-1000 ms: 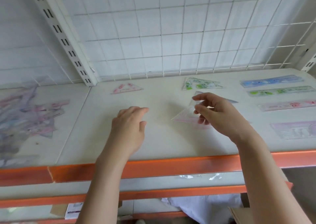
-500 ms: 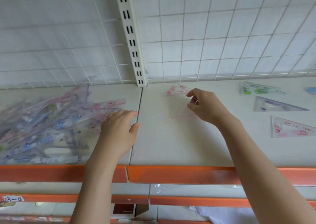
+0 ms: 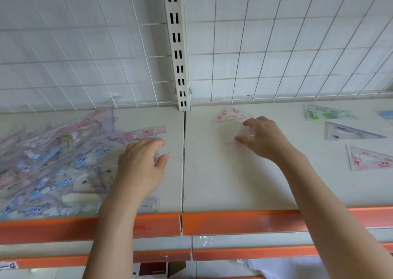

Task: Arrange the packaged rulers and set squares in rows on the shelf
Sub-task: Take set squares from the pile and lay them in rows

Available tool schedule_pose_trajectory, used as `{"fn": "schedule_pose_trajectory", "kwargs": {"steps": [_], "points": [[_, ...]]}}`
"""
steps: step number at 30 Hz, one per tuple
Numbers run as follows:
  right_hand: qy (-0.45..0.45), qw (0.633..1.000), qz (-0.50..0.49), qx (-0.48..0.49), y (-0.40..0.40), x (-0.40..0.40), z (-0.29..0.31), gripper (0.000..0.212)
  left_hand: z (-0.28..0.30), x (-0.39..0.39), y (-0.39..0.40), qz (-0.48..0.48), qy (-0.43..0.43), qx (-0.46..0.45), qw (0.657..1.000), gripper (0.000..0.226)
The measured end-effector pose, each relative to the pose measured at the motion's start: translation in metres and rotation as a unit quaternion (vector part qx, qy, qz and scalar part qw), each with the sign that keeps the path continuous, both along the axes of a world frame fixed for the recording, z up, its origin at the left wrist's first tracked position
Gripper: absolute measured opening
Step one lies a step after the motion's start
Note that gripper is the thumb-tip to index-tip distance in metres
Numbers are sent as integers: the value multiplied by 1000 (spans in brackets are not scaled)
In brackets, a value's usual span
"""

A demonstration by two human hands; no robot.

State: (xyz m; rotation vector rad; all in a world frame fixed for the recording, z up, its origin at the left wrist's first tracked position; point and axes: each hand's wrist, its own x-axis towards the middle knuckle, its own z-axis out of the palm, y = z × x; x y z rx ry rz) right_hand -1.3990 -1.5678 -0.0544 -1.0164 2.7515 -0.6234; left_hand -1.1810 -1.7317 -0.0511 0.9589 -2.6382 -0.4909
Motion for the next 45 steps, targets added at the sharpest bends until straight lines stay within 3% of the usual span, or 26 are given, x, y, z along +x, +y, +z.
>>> {"fn": "schedule_pose_trajectory", "kwargs": {"steps": [5,9,12,15,17,23,27,30,32,35,38,41,45], "points": [[-12,1000,-13,17,-1,8,4,67,-1,2,-3,0,13,3,1000,33],[-91,991,-66,68,-8,-2,17,68,-3,4,-1,-2,14,12,1000,35],[-150,980,-93,96,-17,-10,22,57,-4,7,2,1,13,15,1000,36],[-186,973,-110,85,-21,-14,19,67,-3,9,3,9,10,19,1000,36],[-197,971,-114,67,-20,-13,19,64,-3,10,4,11,9,21,1000,36],[-205,974,-66,-66,-10,3,17,22,-2,10,6,8,0,21,1000,37],[-212,963,-51,-157,1,11,23,19,-1,10,6,4,5,23,1000,36],[-121,981,-90,-125,11,13,30,5,-2,11,6,0,7,21,1000,37],[-15,986,-125,-108,13,14,37,14,-2,12,6,-2,7,18,1000,37],[59,975,-192,-94,10,16,47,36,-2,11,6,-4,7,17,1000,37],[89,976,-196,-21,0,22,49,40,-1,11,7,-9,12,21,1000,37],[100,983,-147,54,-14,30,40,29,-1,11,6,-8,16,23,1000,36],[86,985,-145,47,-31,39,26,20,0,10,5,-8,14,23,1000,36]]}}
